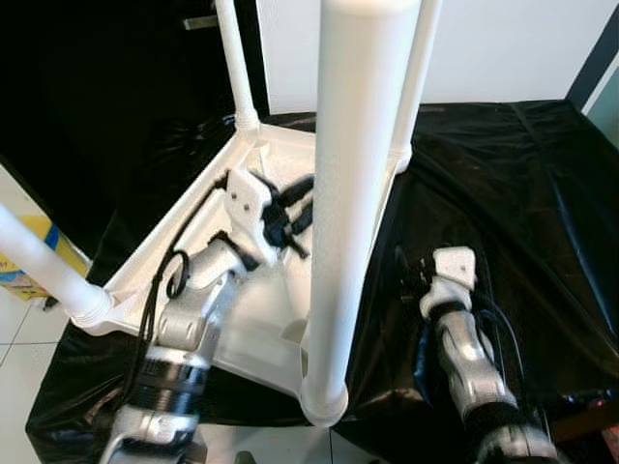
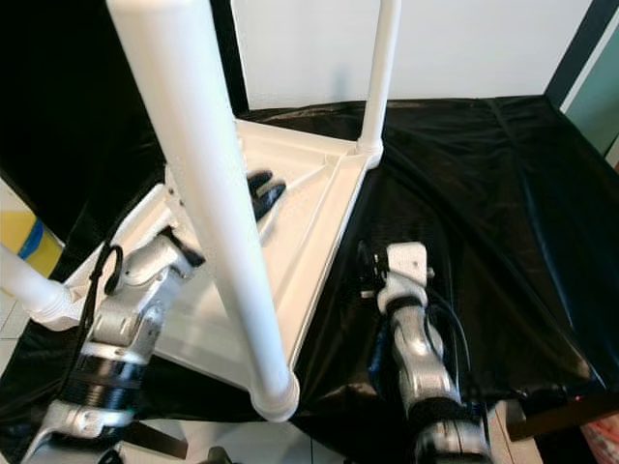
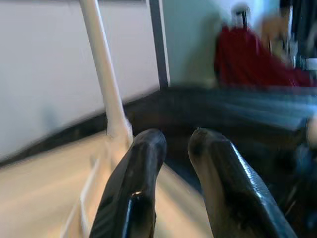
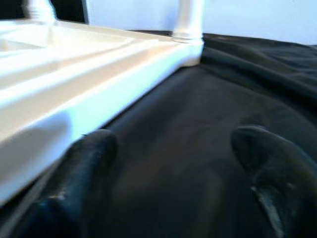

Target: Building children table

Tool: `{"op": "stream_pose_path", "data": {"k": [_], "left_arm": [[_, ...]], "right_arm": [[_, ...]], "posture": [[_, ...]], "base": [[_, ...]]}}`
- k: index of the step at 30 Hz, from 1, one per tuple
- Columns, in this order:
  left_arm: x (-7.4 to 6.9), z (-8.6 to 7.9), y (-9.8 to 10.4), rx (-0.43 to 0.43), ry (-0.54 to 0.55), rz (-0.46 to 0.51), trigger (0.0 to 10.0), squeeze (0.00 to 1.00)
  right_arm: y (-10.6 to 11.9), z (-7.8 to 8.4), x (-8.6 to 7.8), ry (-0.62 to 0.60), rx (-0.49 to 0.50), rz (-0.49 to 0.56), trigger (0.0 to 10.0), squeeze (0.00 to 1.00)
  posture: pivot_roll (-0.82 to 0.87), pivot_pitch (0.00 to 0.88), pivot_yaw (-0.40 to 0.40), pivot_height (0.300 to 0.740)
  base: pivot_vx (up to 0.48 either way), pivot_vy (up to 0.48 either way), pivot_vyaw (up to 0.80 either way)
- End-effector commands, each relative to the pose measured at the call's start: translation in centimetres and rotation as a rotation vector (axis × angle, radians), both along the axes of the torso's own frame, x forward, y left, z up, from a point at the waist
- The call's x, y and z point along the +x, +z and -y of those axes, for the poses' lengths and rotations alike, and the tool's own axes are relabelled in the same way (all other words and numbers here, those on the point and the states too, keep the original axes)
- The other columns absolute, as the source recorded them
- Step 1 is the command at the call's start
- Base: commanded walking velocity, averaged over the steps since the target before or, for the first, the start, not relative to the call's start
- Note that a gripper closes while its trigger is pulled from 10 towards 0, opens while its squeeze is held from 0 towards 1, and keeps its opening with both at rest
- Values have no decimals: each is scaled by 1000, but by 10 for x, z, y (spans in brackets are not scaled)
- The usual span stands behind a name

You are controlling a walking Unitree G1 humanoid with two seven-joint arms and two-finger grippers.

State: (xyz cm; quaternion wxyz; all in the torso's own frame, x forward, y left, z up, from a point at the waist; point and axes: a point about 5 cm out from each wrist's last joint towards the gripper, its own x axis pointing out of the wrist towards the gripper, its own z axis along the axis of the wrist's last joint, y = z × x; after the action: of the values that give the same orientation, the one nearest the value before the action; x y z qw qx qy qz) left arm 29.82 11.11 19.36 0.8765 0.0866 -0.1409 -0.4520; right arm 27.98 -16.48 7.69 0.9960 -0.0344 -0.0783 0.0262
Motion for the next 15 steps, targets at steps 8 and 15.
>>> {"op": "stream_pose_path", "data": {"k": [8,15], "left_arm": [[-1,-14,-15,129,-54,-43,10000,0],[2,-40,-38,354,-32,-86,10000,0]], "right_arm": [[15,-9,-11,94,-27,52,10000,0],[21,-10,-20,132,-41,42,10000,0]], "posture": [[-80,53,-18,740],[-85,58,-20,740]], "base": [[0,0,0],[0,0,0]]}}
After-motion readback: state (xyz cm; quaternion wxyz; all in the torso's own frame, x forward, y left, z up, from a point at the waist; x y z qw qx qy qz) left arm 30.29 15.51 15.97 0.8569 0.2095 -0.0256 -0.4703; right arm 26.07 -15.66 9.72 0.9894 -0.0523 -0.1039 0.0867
